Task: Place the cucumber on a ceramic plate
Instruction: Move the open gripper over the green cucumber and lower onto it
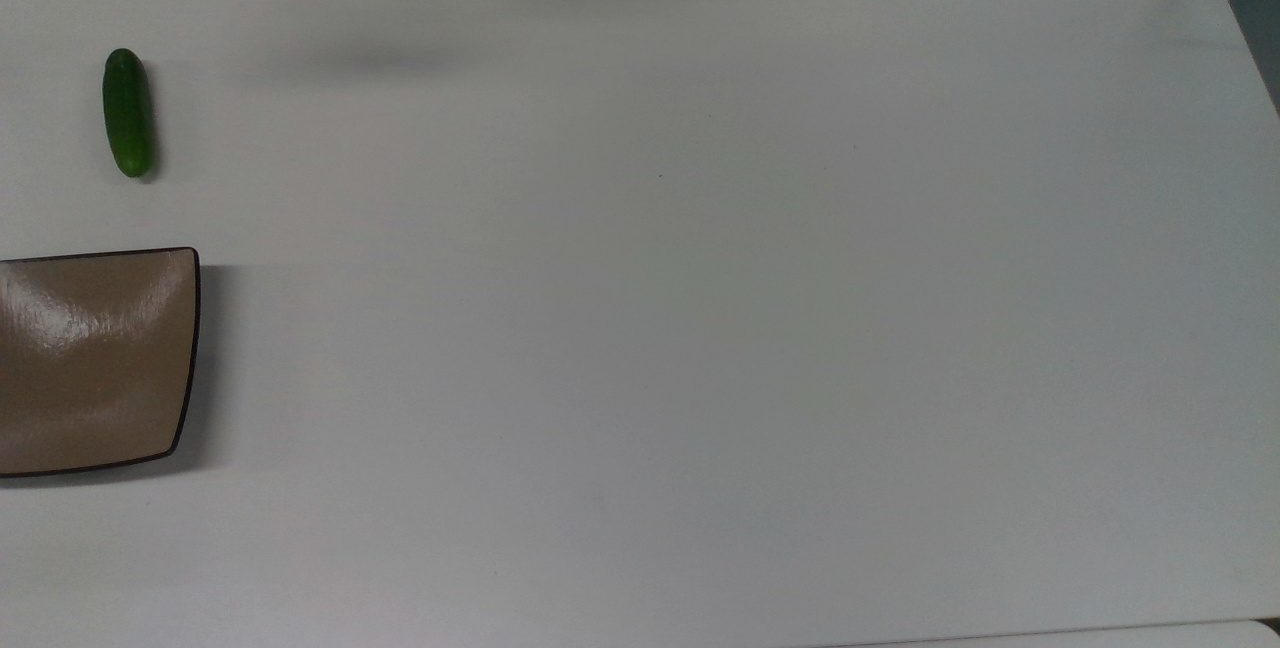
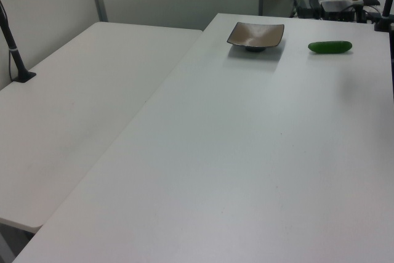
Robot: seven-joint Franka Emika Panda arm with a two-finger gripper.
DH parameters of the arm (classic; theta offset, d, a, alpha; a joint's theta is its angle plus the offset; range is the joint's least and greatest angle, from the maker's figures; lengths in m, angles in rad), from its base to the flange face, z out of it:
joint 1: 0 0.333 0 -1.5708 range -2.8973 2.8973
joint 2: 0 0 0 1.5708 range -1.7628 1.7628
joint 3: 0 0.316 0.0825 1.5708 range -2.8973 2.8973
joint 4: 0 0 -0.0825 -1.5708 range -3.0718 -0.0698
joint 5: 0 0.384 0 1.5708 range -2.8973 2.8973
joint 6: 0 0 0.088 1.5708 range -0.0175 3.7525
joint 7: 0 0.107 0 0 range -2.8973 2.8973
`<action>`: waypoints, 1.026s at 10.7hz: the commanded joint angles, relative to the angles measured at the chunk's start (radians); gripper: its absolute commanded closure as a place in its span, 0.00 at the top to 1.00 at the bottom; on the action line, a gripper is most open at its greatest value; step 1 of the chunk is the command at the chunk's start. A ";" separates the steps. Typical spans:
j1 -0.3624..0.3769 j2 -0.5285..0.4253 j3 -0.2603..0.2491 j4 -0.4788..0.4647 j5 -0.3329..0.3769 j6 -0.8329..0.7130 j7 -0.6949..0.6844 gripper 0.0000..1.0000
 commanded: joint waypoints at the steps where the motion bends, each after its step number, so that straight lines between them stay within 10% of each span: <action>1: -0.035 0.074 -0.041 -0.011 -0.007 0.121 -0.058 1.00; 11: -0.103 0.298 -0.090 -0.135 -0.114 0.446 -0.122 1.00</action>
